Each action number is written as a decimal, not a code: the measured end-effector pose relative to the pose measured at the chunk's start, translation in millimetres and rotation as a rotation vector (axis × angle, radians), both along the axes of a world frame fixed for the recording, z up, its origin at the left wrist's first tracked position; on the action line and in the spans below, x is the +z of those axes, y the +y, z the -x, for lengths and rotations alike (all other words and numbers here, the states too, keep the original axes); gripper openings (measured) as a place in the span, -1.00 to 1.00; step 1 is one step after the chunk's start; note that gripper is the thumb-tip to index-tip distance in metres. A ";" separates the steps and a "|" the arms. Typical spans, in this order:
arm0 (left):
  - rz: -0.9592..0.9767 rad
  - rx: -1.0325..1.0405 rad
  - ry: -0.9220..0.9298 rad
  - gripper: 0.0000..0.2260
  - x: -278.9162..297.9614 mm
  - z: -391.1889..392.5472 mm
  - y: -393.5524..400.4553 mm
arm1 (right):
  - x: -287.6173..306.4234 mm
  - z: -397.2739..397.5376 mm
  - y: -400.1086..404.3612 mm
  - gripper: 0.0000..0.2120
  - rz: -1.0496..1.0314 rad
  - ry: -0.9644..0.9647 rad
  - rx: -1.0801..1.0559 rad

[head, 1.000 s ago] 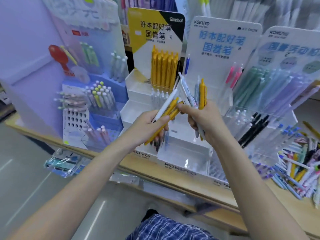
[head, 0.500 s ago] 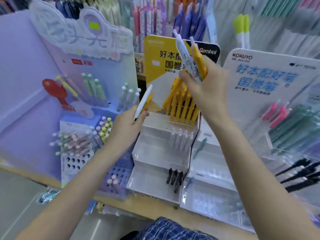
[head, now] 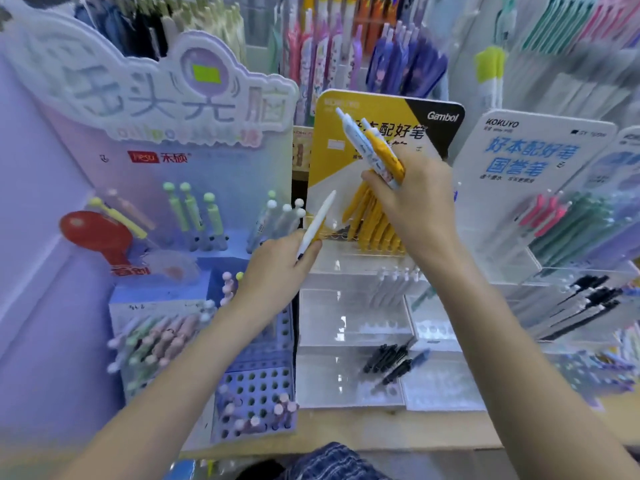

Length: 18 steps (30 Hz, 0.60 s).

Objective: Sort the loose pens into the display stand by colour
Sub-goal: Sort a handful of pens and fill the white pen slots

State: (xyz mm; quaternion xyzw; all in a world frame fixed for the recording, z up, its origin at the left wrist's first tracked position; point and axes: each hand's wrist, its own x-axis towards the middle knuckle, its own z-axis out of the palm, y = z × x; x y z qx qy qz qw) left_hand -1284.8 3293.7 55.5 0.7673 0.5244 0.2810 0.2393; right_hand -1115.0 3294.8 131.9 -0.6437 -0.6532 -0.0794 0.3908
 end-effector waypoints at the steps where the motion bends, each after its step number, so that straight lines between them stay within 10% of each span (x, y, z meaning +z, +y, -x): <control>1: -0.006 -0.014 0.002 -0.72 -0.4 1.3 0.7 | -0.6 2.4 -2.4 -0.83 0.009 -0.005 -0.018; 18: 0.041 -0.112 -0.128 -0.72 0.6 10.4 7.7 | 1.9 35.6 20.8 -0.81 0.373 -0.193 -0.320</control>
